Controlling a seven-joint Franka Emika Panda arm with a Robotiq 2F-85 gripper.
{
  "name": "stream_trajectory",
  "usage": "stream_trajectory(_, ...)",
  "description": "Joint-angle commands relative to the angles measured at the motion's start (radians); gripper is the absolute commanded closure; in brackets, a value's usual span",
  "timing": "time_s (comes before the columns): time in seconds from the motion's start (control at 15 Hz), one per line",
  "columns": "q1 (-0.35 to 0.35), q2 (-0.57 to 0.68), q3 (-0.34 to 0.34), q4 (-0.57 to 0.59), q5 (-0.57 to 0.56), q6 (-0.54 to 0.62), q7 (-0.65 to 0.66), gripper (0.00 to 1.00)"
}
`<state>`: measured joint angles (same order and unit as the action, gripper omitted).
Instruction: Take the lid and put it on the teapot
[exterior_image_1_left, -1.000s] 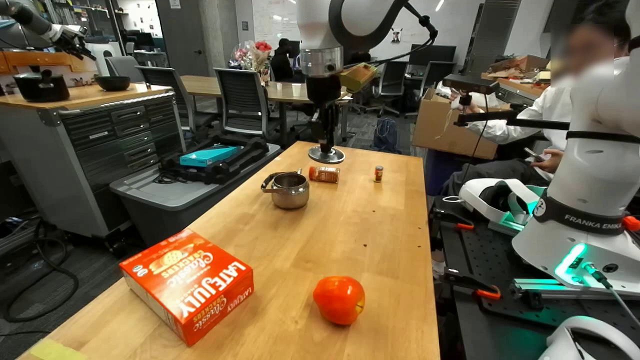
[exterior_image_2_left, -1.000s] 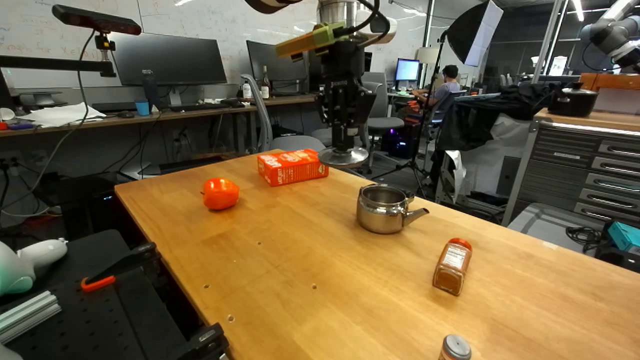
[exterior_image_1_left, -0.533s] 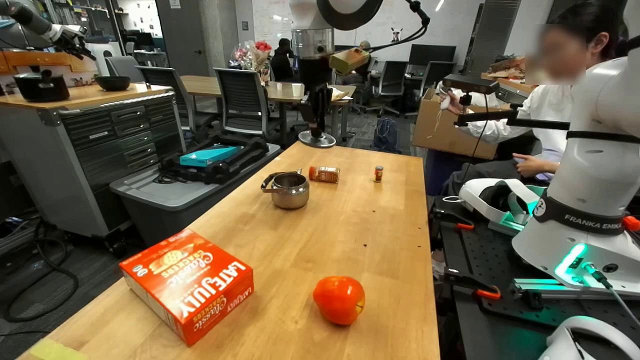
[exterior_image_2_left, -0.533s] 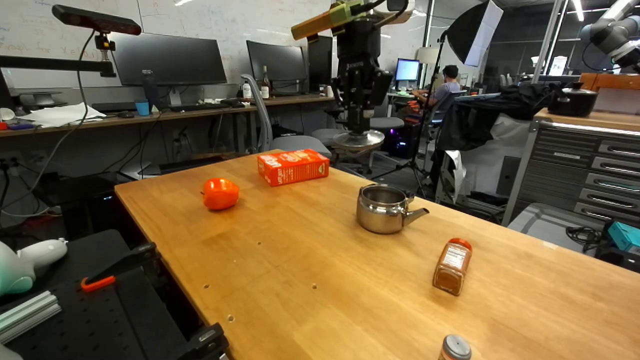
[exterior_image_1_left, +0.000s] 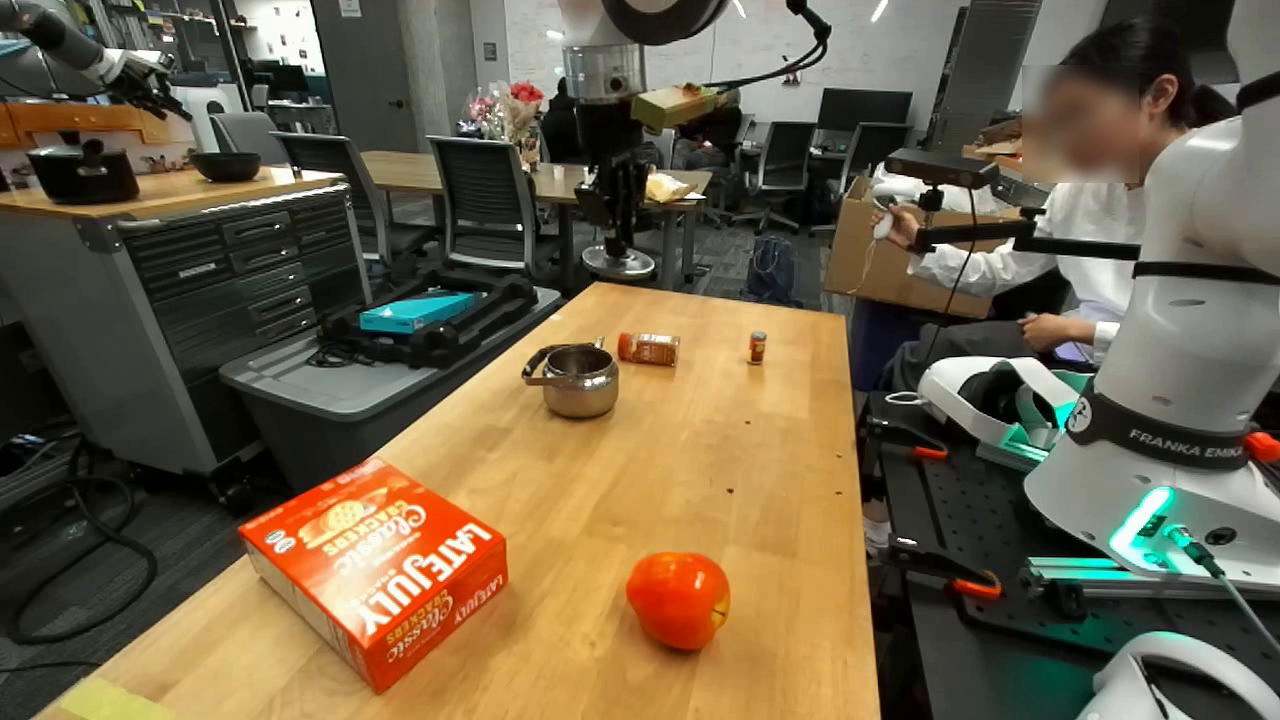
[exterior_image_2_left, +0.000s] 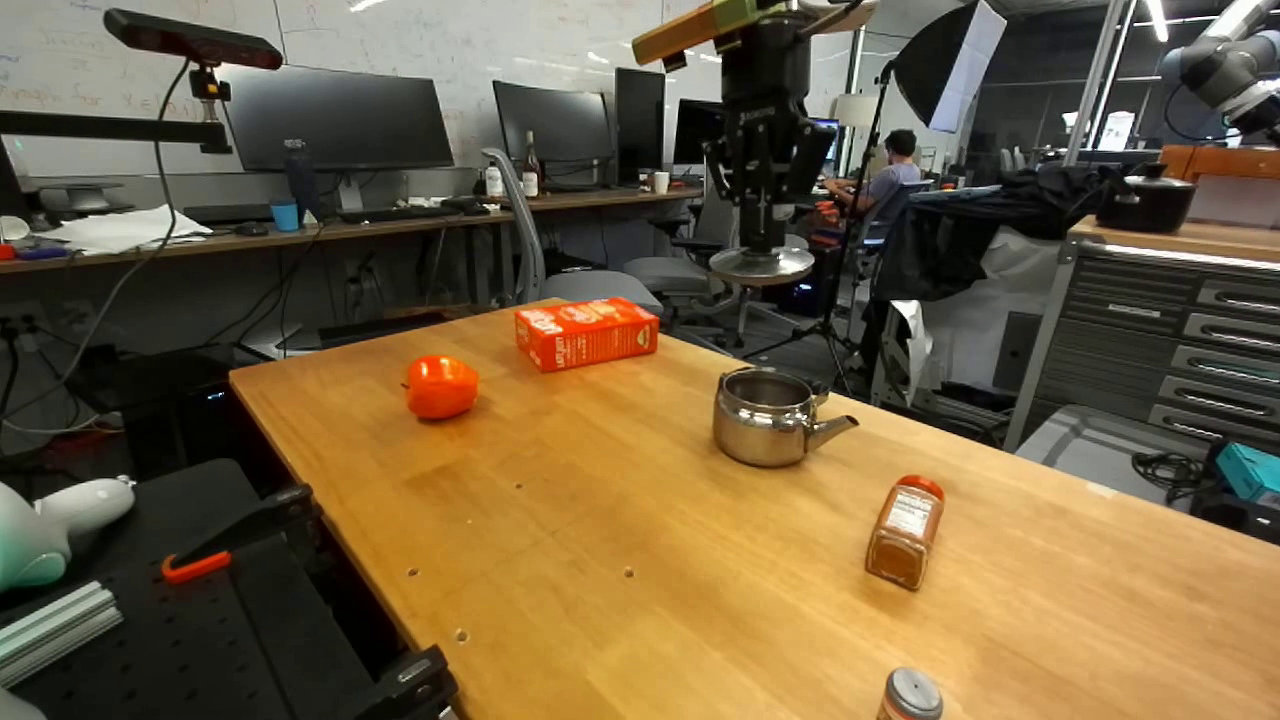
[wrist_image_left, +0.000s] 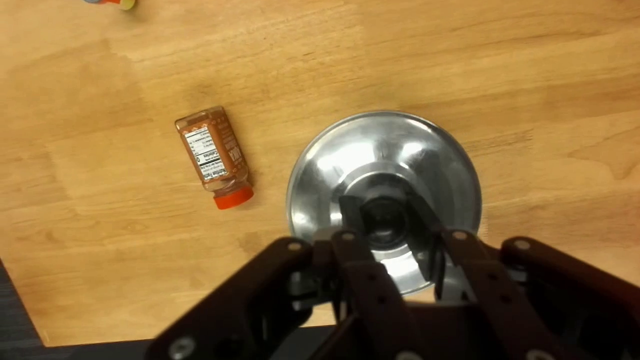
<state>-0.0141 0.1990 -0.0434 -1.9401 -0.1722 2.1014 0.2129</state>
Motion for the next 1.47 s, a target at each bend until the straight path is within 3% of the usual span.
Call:
stream_trajectory(0.0, -0.002, 0.072, -0.012, 0.082, 0.005, -0.012, 0.006, 0.93)
stream_trajectory(1.4, 0.04, 0.29, -0.042, 0.18, -0.026, 0.084, 0.063, 0.93)
